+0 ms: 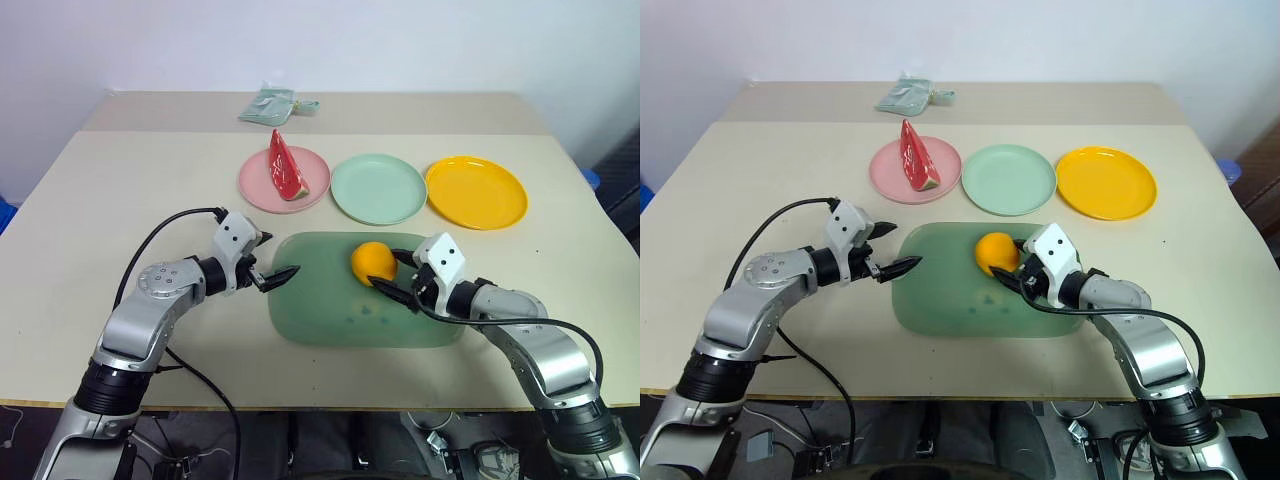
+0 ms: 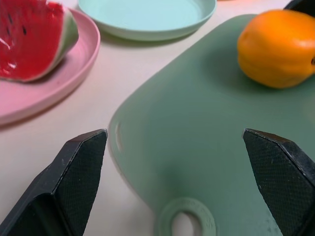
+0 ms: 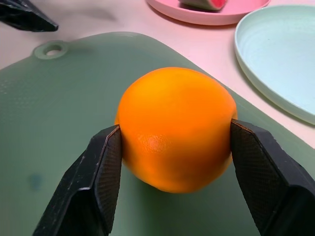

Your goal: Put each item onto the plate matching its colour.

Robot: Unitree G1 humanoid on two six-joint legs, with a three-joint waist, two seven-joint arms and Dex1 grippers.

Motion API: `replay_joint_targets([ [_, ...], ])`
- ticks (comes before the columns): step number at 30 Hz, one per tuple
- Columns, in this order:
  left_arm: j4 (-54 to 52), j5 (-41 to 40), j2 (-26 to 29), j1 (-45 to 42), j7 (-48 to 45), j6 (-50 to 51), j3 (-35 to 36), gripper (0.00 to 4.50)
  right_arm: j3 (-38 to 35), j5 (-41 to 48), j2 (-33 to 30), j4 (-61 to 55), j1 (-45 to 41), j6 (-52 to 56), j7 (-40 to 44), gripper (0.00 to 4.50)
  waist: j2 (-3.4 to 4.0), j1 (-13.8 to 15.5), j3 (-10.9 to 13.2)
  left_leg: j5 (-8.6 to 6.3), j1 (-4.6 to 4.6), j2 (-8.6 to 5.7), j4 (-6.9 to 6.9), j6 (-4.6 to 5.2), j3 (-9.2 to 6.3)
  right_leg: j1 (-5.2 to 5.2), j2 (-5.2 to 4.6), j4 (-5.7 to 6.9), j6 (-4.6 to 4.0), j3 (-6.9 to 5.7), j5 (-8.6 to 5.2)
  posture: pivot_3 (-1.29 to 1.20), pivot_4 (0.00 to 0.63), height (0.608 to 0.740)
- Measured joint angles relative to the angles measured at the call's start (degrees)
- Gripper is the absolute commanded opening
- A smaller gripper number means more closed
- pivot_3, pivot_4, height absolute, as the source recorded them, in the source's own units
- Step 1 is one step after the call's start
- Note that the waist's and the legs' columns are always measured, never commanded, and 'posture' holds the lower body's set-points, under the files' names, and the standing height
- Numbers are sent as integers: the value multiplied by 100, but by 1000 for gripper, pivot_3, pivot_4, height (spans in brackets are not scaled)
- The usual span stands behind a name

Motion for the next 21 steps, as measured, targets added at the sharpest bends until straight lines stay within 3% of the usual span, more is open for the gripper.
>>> replay_joint_targets([
  [6, -36, 22, 46, 87, 20, -6, 51, 4500, -599, 12, 248, 590, -1019, -29, -574, 2675, 0, -15, 0, 4, 0, 0, 0, -6, 0, 0, 0, 1, 0, -1, 0, 0, 150, 740],
  [14, -251, -67, -59, 106, -3, -6, 61, 4500, -1060, -874, 206, 3609, -2335, -324, -1870, 2675, 1, -21, 0, 9, -2, -2, -2, -15, 5, -4, -2, 1, 0, -1, 0, 0, 150, 740],
  [16, -300, -109, -91, 107, 2, -2, 63, 4500, -1160, -959, 190, 4113, -2435, -448, -2005, 3733, 1, -39, 0, 9, -2, -1, -3, -16, 6, -4, -2, 1, 0, 0, 0, 0, 150, 740],
  [18, -361, -150, -110, 118, 26, 7, 65, 4500, -1236, -967, 152, 4348, -2456, -579, -2005, 4440, 1, -71, 0, 9, -2, 0, -3, -16, 6, -4, -1, 1, 0, 0, 0, 0, 150, 740],
  [21, -462, -172, -118, 181, 81, 14, 75, 4500, -1344, -887, 56, 4147, -2379, -823, -1716, 4440, 4, -130, 0, 9, -3, 0, -5, -15, 6, -4, -1, 2, 0, 1, 0, 0, 150, 740],
])
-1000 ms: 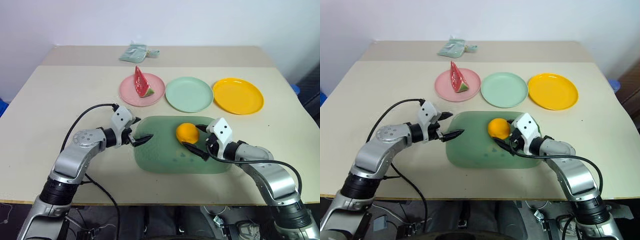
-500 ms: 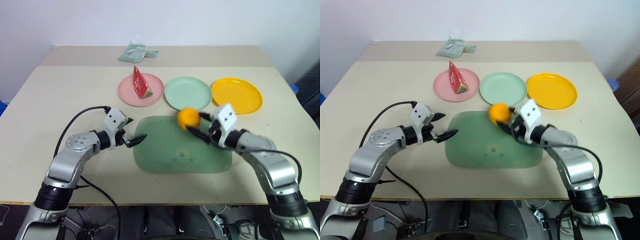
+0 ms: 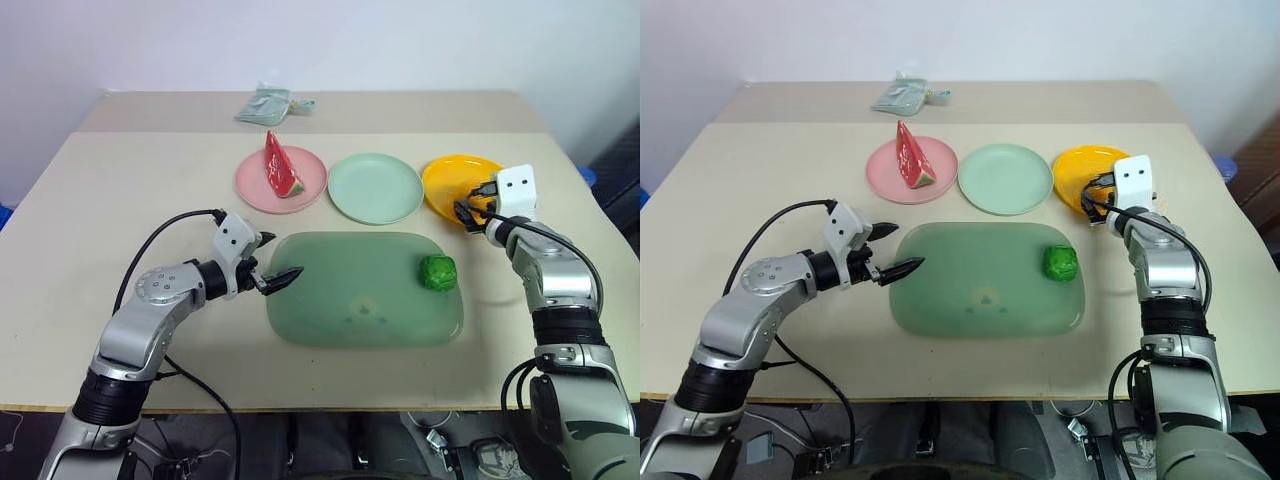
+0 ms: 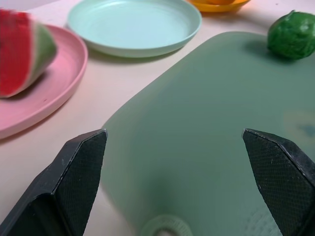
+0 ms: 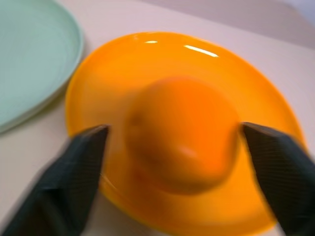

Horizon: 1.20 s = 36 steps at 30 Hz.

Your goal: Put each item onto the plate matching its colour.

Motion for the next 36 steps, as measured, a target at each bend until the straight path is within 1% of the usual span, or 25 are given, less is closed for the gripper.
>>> replay_joint_targets([
  [3, -71, -9, 0, 76, 36, 10, 16, 4500, -169, 385, -278, -957, 496, -202, 721, 4440, 3, 12, -2, -1, 0, 3, -3, 2, -1, 1, 3, 0, 0, -1, 0, 0, 150, 740],
  [5, -101, -8, 38, 164, 35, 15, 43, 4500, -230, 836, -575, -1851, 1157, -119, 1478, 4440, 3, 38, -2, -10, 1, 3, -4, 17, -7, 9, 3, 0, 0, -4, 0, 0, 150, 740],
  [7, -104, -8, 73, 190, 11, 16, 51, 4500, -210, 1271, -991, -2815, 2089, 155, 2243, 4440, 3, 84, -2, -17, 4, 3, -3, 30, -9, 18, 1, -3, 1, -5, 1, 0, 150, 740],
  [8, -97, -7, 100, 196, 3, 16, 60, 4500, -159, 1383, -1103, -3159, 2459, 289, 2497, 4440, 3, 91, -2, -20, 11, 3, -2, 35, -9, 26, 1, -8, 1, -4, 1, 0, 150, 740],
  [10, -98, -8, 94, 171, -19, 12, 41, 4500, -84, 1430, -1162, -3500, 2868, 420, 2640, 4440, 3, 80, -2, -26, 37, 2, 0, 45, -5, 44, -3, -11, 1, 1, 1, 0, 150, 740],
  [13, -96, -10, 81, 124, -86, 12, -13, 4500, -46, 1321, -1177, -3655, 3169, 472, 2609, 4440, 3, 64, -2, -26, 84, 2, -13, 44, -5, 85, -3, -15, -2, 1, -1, 0, 150, 740],
  [16, -81, -12, 68, 29, -151, 12, -44, 4500, 153, 1019, -1171, -3643, 3282, 506, 2388, 4440, 3, 23, -2, -26, 87, 2, -14, 44, -5, 89, -4, -18, -2, 1, -1, 0, 150, 740],
  [17, -77, -12, 67, -4, -164, 12, -44, 4500, 223, 934, -1146, -3624, 3275, 507, 2319, 4212, 3, 20, -2, -26, 87, 2, -14, 44, -5, 89, -4, -18, -2, 1, -1, 0, 150, 740],
  [19, -75, -12, 59, -32, -181, 12, -45, 4500, 272, 851, -1047, -3529, 3218, 516, 2189, 3621, 3, 18, -2, -26, 87, 2, -14, 43, -5, 88, -4, -17, -2, 1, -1, 0, 150, 740],
  [22, -73, -12, 54, -33, -188, 12, -46, 4500, 277, 797, -939, -3499, 3105, 508, 2096, 2405, 3, 17, -2, -26, 87, 2, -14, 43, -5, 87, -4, -17, -2, 1, -1, 0, 150, 740],
  [25, -73, -2, 63, -5, -165, 4, -35, 4500, 283, 753, -891, -3500, 3009, 422, 2072, 2405, 3, 22, -2, -26, 87, 2, -14, 43, -5, 88, -4, -18, -2, 1, -1, 0, 150, 740],
  [28, -41, 9, 78, 153, -107, -32, 20, 4500, 301, 748, -636, -3479, 2565, 255, 1951, 2405, 3, -10, -2, -25, 87, 3, -16, 42, -5, 83, -2, -18, -2, 2, -1, 0, 150, 740],
  [31, 101, 6, 90, 320, -55, -92, 222, 4500, 476, 632, -51, -3038, 1576, 268, 1529, 2405, 4, -49, -2, -19, 87, 6, -22, 31, -3, 72, 2, -13, -3, 4, -2, 0, 150, 740],
  [32, 154, 1, 104, 464, -21, -149, 388, 4500, 636, 481, 289, -2480, 963, 270, 1273, 2405, 5, -89, -1, -18, 91, 7, -23, 29, 2, 69, 3, -9, -4, 5, -2, 0, 150, 740],
  [34, 232, 1, 91, 584, 45, -182, 498, 4500, 828, 213, 712, -1542, 101, 250, 888, 2405, 7, -73, 0, -9, 82, 6, -24, 14, 3, 58, 0, -6, -5, 0, -2, 0, 150, 740],
  [36, 248, 1, 72, 687, 91, -191, 535, 4500, 1015, 15, 915, -887, -286, 122, 748, 2405, 7, 19, 0, -3, 75, 4, -25, 2, 1, 56, -4, -7, -6, -4, -2, 0, 150, 740],
])
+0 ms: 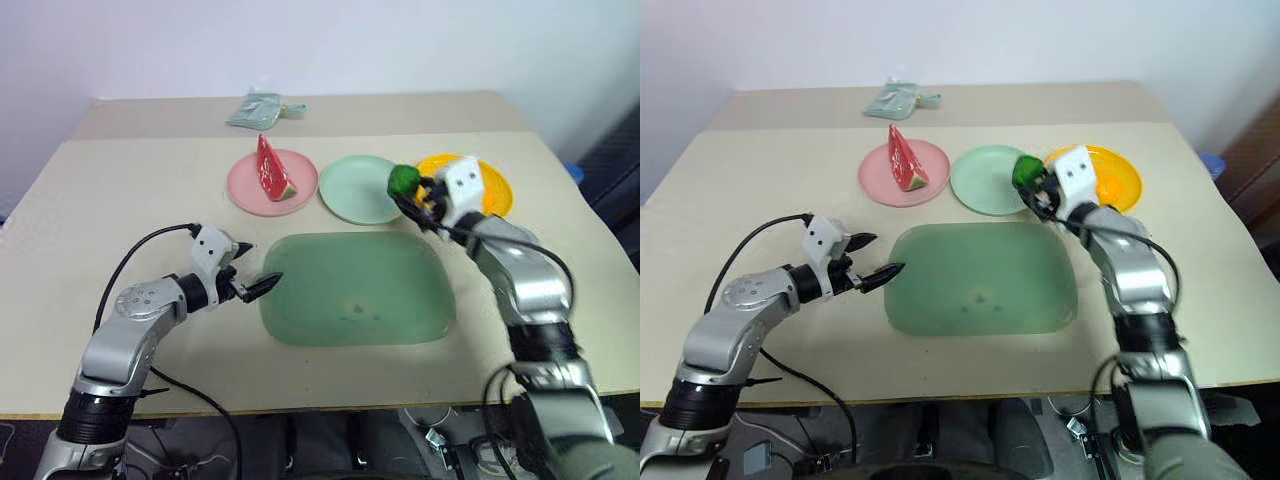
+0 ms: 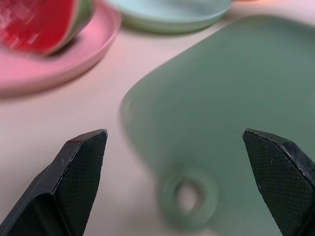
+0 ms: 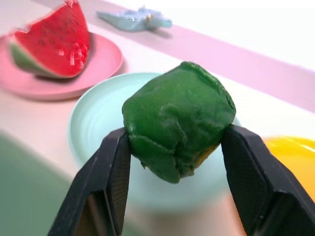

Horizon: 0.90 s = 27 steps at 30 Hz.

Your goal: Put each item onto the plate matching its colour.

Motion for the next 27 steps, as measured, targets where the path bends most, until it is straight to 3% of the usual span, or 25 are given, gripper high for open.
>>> replay_joint_targets([
  [4, -86, 2, -106, 160, 163, -3, 49, 4500, 180, -181, 183, 942, -208, -304, -30, 3730, 0, 27, 0, -14, -20, -28, 6, 24, -1, -4, -30, -2, 2, 0, 1, 0, 150, 740],
  [5, -155, 1, -153, 216, 233, -2, 73, 4500, 142, -193, 166, 981, -173, -369, -29, 4319, 0, 7, 0, -16, -29, -36, 7, 28, 0, -10, -39, -1, 3, -2, 2, 0, 150, 740],
  [6, -199, -1, -199, 239, 294, -1, 94, 4500, 103, -192, 131, 957, -124, -434, -21, 4423, 0, -5, 0, -17, -31, -38, 10, 31, 1, -11, -42, -1, 4, -5, 2, 0, 150, 740],
  [11, -345, 2, -341, 406, 590, -70, 274, 4500, -348, 37, -463, -34, 770, -678, 353, 4423, 0, -7, 0, -18, -30, -37, 10, 32, -1, -12, -44, -7, 5, -14, 2, 0, 150, 740],
  [20, 405, 191, -67, 710, 777, -787, 1076, 4500, -2219, 1206, -1857, -1396, 3665, -276, 1699, 4423, 2, -50, -1, -35, 16, -23, -5, 62, 3, 27, -40, -16, 4, -16, 1, 0, 150, 740],
  [27, 852, 322, 39, 861, 759, -1104, 1222, 4500, -2403, 1333, -1952, -1663, 4090, -100, 1895, 4423, 3, -19, -1, -35, 24, -21, -5, 59, 4, 35, -44, -17, 3, -17, 0, 0, 150, 740],
])
